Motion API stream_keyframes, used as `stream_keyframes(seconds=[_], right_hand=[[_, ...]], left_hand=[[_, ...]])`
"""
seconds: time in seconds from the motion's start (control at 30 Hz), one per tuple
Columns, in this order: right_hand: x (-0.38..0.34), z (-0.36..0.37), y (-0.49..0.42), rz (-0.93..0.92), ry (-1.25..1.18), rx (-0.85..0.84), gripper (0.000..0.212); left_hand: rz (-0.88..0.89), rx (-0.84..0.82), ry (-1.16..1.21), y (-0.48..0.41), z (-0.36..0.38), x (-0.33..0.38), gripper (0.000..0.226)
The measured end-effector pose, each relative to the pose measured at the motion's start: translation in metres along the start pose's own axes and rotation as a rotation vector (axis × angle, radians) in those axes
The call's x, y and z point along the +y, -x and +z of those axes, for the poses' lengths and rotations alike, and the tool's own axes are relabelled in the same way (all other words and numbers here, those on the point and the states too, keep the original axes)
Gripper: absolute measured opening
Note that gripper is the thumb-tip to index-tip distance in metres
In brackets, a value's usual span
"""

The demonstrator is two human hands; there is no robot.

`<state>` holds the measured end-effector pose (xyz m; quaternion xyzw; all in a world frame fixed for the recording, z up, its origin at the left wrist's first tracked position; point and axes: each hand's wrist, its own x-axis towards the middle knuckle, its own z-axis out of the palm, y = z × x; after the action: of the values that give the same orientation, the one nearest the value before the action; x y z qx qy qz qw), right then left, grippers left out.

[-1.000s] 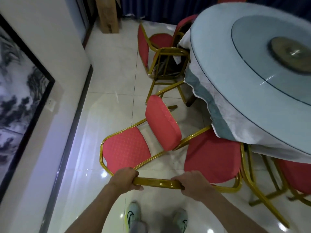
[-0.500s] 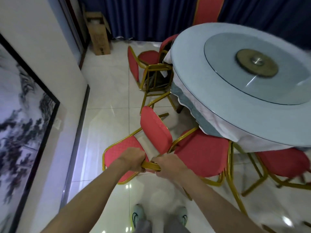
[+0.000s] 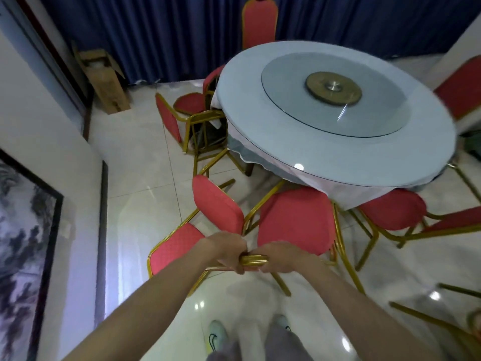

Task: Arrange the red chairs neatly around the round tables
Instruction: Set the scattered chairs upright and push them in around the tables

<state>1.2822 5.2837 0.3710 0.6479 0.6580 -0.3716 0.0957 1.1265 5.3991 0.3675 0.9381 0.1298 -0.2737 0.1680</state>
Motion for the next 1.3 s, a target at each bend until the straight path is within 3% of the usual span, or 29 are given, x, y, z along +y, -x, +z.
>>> stream_keyframes(seconds=[0.2,0.37,0.53,0.67,0.77,0.83,0.9,1.0,1.1,1.3], right_hand=[[0.026,0.003,0.035,0.0,-0.038,0.083,0.043],[0.063,0.0,0.081,-0.017,-0.146,0.094,0.025],[0.109,0.003,0.125,0.019,-0.188,0.175,0.028],[0.145,0.002,0.161,0.051,-0.196,0.214,0.018],[0.175,0.005,0.185,0.069,-0.206,0.262,0.027],[0.194,0.006,0.205,0.083,-0.207,0.283,0.025],[0.211,0.009,0.22,0.087,-0.214,0.313,0.042],[0.237,0.021,0.236,0.154,-0.239,0.405,0.032],[0.258,0.038,0.241,0.252,-0.172,0.464,0.052],[0.299,0.05,0.26,0.356,-0.168,0.526,0.064]], left_hand=[[0.018,-0.005,0.004,-0.01,-0.007,0.03,0.034],[0.055,-0.029,-0.014,-0.031,-0.025,0.074,0.04],[0.05,-0.035,-0.062,-0.059,-0.046,0.122,0.035],[0.032,0.016,0.084,-0.069,-0.06,0.155,0.039],[-0.005,0.068,0.177,-0.073,-0.057,0.175,0.046],[-0.058,0.06,0.108,-0.077,-0.044,0.187,0.039],[-0.091,0.096,0.111,-0.08,-0.03,0.194,0.027],[-0.156,0.139,0.26,-0.089,-0.019,0.21,0.019],[-0.22,0.209,0.344,-0.108,-0.006,0.224,0.017],[-0.185,0.306,0.25,-0.145,-0.018,0.269,0.013]])
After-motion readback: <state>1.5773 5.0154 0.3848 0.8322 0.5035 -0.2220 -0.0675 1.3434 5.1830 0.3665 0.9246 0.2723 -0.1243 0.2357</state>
